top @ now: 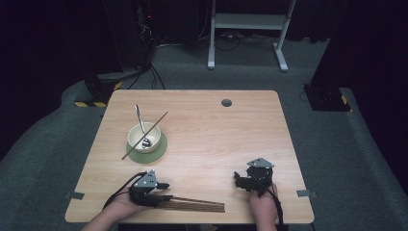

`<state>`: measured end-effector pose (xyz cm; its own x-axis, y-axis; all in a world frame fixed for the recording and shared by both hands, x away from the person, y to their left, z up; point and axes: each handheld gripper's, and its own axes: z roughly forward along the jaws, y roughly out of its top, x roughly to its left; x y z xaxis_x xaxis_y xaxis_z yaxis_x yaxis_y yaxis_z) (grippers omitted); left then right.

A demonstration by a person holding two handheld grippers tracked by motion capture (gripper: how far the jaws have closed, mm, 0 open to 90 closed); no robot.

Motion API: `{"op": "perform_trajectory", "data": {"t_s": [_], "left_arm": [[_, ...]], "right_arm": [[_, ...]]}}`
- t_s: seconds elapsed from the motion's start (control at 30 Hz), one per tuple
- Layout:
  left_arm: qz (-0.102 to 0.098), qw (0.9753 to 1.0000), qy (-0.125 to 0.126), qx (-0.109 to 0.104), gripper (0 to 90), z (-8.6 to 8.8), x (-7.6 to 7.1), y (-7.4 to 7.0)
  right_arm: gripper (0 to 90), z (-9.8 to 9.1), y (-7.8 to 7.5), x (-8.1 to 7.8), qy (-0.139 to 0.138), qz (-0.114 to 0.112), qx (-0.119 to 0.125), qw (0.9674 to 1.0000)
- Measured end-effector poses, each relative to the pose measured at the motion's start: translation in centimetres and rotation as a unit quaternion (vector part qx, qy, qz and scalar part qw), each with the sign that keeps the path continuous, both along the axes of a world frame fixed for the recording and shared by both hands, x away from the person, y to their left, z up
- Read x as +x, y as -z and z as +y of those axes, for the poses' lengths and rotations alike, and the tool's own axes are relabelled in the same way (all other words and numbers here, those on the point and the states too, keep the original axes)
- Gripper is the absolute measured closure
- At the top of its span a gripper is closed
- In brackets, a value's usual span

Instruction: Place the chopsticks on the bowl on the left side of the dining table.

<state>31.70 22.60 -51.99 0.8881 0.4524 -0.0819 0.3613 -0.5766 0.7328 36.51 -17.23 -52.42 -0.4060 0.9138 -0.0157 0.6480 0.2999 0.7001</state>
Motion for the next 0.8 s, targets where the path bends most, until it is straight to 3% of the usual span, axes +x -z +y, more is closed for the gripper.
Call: {"op": "perform_trajectory", "data": {"t_s": [0.47, 0.8], "left_arm": [[-0.014, 0.9996, -0.025, 0.007, 72.2, 0.58, 0.38, 0.03], [-0.017, 0.9991, -0.037, 0.011, 77.3, 0.77, 0.60, 0.00]], "right_arm": [[9.7, 0.00, 0.00, 0.00, 0.000, 0.000, 0.000, 1.0000], [9.7, 0.00, 0.00, 0.00, 0.000, 0.000, 0.000, 1.0000]]}}
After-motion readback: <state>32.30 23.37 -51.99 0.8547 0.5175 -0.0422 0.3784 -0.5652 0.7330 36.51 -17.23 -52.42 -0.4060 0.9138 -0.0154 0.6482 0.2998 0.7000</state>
